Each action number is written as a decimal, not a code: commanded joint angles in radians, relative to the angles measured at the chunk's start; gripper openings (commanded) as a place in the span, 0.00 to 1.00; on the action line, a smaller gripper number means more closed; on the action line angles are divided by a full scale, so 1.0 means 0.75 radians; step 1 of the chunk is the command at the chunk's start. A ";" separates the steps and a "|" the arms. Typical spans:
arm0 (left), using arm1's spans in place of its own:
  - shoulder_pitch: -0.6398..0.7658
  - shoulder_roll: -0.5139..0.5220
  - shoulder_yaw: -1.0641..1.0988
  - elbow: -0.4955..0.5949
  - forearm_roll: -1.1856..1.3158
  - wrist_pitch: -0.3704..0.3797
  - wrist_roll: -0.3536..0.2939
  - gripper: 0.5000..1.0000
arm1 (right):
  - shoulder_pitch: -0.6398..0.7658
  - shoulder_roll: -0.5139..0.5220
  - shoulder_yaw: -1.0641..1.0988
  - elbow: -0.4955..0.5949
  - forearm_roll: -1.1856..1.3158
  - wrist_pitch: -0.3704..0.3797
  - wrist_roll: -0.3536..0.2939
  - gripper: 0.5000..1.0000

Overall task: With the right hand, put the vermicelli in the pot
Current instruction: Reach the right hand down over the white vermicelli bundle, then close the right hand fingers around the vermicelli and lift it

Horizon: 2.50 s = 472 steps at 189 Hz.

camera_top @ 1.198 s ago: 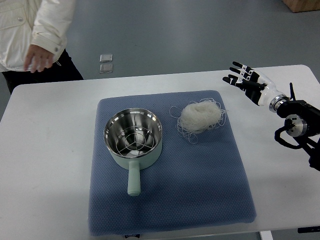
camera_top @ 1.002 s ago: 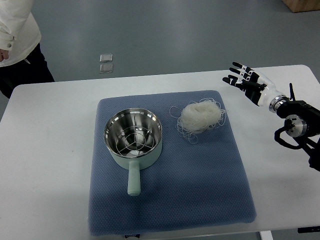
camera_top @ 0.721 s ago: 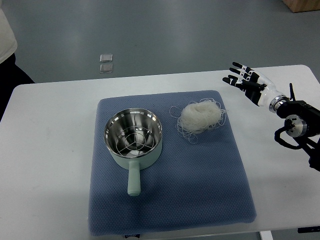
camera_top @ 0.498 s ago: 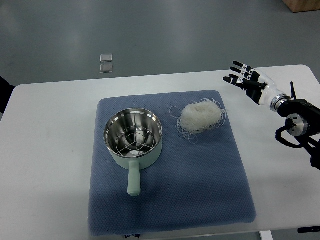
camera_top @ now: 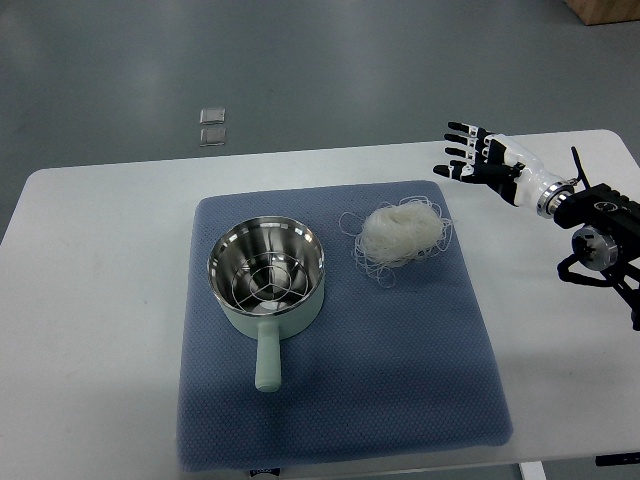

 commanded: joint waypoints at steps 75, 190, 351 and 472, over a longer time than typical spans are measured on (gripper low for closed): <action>0.002 0.000 0.000 0.002 0.000 0.000 0.000 1.00 | 0.263 -0.178 -0.338 0.241 -0.709 0.116 0.098 0.85; 0.004 0.000 0.000 0.000 0.000 0.000 0.000 1.00 | 0.520 -0.010 -0.898 0.241 -1.015 -0.105 0.039 0.84; 0.002 0.000 -0.004 -0.004 0.000 0.000 0.000 1.00 | 0.502 0.047 -1.047 0.119 -1.130 -0.211 -0.006 0.51; 0.002 0.000 -0.002 -0.002 0.000 0.000 0.000 1.00 | 0.576 -0.043 -0.825 0.278 -1.105 -0.446 0.096 0.00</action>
